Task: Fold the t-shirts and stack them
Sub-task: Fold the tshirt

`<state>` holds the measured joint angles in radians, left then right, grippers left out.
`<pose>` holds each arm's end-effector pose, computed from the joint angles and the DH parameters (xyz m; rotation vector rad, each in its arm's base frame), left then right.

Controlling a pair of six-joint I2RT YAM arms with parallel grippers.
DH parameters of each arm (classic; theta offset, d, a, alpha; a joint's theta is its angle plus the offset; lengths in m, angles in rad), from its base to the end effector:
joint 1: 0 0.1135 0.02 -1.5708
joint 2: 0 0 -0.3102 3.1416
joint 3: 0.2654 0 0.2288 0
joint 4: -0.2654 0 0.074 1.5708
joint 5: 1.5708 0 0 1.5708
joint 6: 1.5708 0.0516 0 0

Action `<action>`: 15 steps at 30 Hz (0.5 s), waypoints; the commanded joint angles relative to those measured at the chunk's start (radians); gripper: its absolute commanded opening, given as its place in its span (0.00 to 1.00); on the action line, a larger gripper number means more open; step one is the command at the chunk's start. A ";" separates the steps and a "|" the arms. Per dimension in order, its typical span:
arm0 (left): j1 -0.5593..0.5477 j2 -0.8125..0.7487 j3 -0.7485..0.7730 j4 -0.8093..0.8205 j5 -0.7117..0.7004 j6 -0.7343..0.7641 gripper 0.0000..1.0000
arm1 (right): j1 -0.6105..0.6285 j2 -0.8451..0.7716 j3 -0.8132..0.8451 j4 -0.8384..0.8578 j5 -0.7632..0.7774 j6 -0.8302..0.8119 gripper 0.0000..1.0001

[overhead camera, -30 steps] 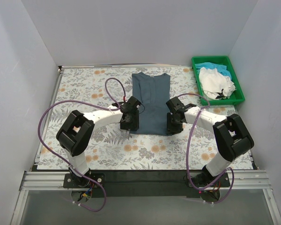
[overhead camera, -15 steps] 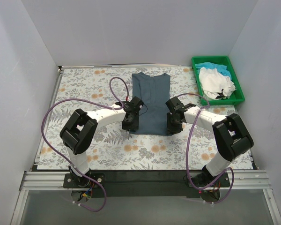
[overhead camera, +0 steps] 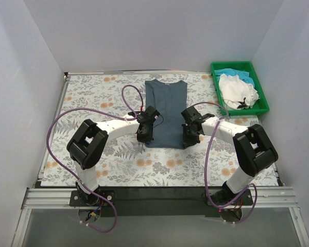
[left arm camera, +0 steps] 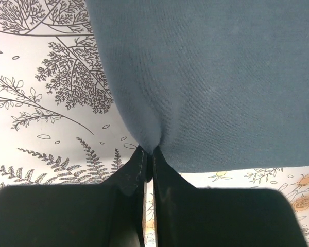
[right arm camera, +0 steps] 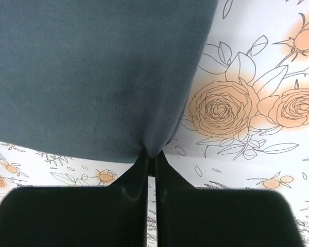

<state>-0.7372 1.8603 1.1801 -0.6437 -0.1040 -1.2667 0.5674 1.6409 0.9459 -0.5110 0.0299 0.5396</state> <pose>0.2617 -0.2304 0.1971 -0.7804 2.8068 -0.2229 0.2492 0.1570 0.2103 -0.0312 2.8060 0.2364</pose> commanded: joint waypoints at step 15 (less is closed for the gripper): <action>-0.074 -0.329 -0.315 -0.435 0.441 -0.011 0.00 | 0.097 -0.277 -0.180 -0.490 -0.350 -0.136 0.01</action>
<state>-0.7990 1.6249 0.9215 -0.8913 0.2459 -1.2663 0.6506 1.4063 0.7841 -0.7906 -0.2676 0.4549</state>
